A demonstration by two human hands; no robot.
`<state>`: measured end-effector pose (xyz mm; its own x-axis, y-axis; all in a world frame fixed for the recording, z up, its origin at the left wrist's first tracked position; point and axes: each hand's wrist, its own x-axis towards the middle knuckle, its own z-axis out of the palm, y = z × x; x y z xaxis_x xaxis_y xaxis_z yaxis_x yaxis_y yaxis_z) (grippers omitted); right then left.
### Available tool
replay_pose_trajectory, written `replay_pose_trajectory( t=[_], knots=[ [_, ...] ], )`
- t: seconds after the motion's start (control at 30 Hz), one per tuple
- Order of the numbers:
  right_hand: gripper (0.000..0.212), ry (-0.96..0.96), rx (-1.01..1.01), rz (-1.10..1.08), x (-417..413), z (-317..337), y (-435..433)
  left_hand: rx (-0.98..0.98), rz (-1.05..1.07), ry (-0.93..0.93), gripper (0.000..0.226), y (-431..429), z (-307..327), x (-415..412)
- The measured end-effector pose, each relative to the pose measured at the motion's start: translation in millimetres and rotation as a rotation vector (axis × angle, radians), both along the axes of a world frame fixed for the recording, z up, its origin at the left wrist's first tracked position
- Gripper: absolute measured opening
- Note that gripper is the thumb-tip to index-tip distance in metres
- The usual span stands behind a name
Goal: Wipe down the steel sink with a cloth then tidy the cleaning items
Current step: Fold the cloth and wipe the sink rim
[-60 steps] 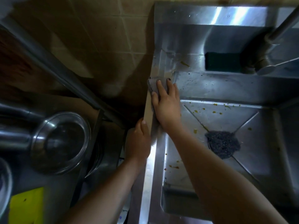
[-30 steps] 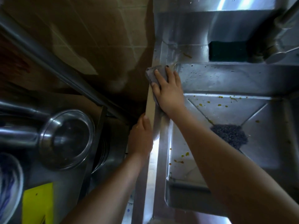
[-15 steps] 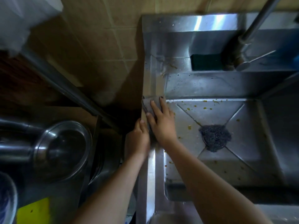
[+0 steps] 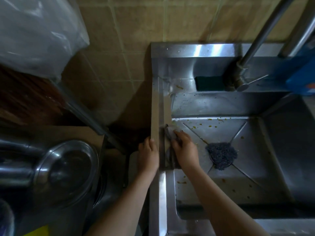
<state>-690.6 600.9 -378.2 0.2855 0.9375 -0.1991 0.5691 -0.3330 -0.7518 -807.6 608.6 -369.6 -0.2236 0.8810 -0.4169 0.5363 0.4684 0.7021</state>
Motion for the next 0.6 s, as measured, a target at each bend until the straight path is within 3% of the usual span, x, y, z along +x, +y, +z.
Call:
replay_pose_trajectory(
  t=[0.13,0.33,0.6],
  knots=[
    [0.036,0.169,0.012,-0.216,20.0,8.6,11.9,-0.001,0.101,-0.14,0.041,3.4,1.0,-4.0],
    [0.038,0.284,0.133,-0.228,24.6,24.5,50.7,-0.016,0.118,-0.209,0.045,52.2,3.5,-7.5],
    [0.038,0.142,0.238,-0.079,12.8,30.3,127.4,0.076,0.024,-0.176,0.04,130.5,8.1,16.1]
  ],
)
